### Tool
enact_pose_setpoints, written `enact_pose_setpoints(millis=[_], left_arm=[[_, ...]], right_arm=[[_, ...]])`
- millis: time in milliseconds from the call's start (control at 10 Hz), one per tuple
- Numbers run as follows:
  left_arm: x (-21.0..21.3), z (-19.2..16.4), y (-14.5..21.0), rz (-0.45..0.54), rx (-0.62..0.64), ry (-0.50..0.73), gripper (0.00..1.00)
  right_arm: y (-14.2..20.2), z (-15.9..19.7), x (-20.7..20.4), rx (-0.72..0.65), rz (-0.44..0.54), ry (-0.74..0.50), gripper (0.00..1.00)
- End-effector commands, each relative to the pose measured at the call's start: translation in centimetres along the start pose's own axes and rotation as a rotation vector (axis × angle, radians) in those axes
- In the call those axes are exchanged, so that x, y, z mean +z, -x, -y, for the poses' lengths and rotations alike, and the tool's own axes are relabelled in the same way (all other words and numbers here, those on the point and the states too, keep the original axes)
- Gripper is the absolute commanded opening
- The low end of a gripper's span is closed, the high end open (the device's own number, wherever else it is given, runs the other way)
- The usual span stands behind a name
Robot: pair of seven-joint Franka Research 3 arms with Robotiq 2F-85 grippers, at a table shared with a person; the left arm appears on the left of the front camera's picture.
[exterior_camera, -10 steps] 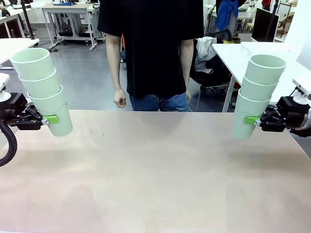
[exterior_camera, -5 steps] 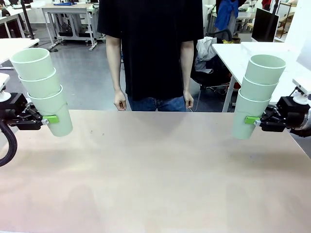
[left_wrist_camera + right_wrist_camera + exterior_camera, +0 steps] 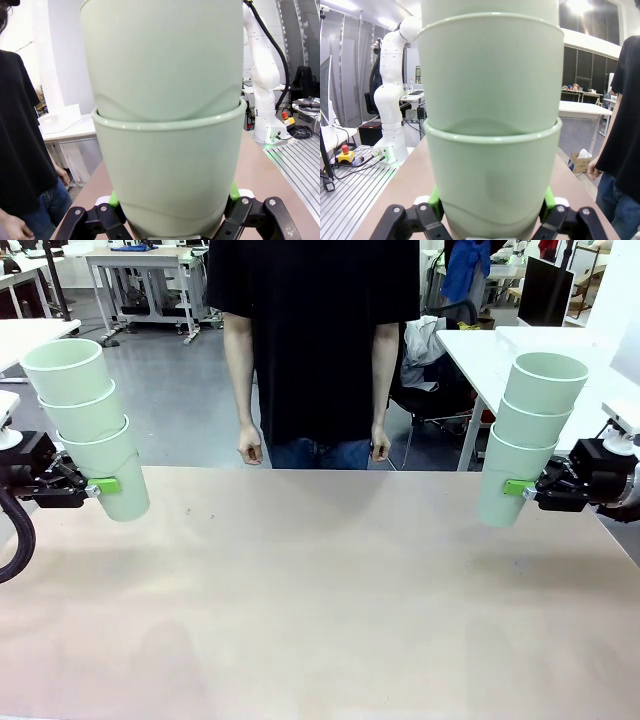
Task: Stack the cups and store them in the basket.
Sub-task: Place the stack of Reusable plastic cups into the Pantry Basket.
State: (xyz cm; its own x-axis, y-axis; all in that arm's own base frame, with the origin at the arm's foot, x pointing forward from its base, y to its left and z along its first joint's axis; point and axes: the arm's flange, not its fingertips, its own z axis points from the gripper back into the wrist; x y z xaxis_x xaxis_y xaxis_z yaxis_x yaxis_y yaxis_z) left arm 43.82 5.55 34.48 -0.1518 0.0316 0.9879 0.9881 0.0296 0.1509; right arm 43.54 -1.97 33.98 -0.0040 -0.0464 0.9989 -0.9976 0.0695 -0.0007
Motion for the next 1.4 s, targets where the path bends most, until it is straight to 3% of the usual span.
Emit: enact_pose_setpoints(millis=[0, 1300], left_arm=[[-0.26, 0.10, -0.45, 0.005, -0.009, 0.001, 0.85], [-0.26, 0.10, -0.45, 0.005, -0.009, 0.001, 0.85]], right_arm=[[-0.30, -0.13, -0.11, 0.013, 0.002, 0.000, 0.87], [-0.30, -0.13, -0.11, 0.013, 0.002, 0.000, 0.87]])
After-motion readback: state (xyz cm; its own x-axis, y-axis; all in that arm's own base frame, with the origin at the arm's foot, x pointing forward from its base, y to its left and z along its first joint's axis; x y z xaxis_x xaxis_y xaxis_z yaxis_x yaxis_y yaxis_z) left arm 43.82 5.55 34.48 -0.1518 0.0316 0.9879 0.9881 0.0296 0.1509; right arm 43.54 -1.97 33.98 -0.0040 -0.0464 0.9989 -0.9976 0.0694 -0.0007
